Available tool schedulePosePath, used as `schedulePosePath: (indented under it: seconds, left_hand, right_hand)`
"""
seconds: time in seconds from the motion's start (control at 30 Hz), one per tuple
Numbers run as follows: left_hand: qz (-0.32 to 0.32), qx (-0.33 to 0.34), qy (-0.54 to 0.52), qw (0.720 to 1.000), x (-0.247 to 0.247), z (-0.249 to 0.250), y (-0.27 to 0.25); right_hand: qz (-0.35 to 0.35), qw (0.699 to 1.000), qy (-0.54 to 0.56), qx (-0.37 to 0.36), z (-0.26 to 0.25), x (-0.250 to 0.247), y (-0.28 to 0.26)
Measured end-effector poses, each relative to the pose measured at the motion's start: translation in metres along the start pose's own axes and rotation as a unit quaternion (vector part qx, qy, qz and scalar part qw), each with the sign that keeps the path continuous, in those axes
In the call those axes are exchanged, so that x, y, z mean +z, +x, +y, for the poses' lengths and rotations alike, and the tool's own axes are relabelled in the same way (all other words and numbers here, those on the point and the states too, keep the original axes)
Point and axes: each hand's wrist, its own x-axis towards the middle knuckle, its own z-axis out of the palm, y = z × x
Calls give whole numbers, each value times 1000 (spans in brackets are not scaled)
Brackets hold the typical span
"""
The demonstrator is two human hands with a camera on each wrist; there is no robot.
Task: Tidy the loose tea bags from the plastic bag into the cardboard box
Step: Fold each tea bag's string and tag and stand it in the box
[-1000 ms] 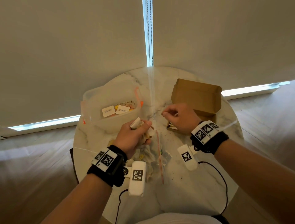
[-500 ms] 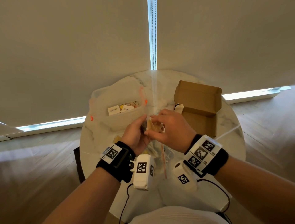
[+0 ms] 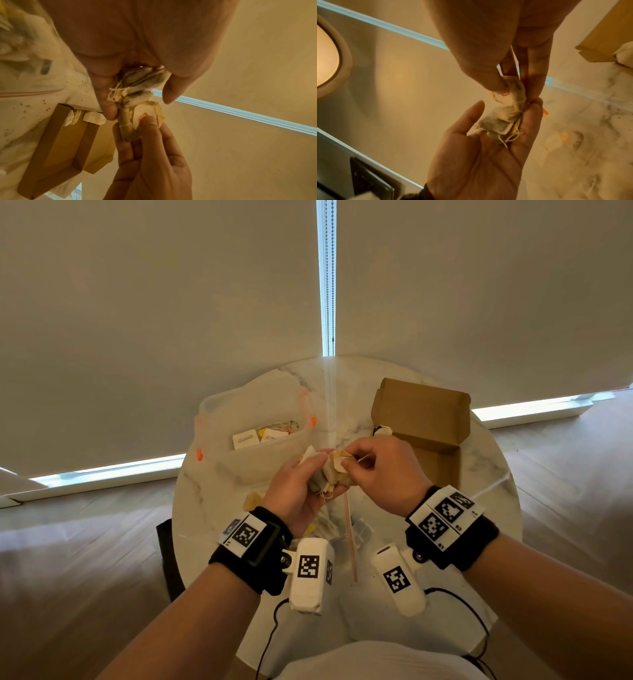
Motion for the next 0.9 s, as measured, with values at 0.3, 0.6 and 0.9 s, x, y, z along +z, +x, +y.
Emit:
schedulePosePath:
  seconds: [0.3, 0.6, 0.9]
  left_hand:
    - [51, 26, 8, 998, 0, -1, 1]
    - [46, 45, 21, 998, -2, 2, 1]
    - [75, 67, 20, 995, 1, 4, 3]
  right_hand:
    - [80, 990, 106, 52, 14, -20, -1]
    - [-32, 991, 124, 46, -4, -38, -2]
    - [-114, 938, 308, 113, -9, -28, -8]
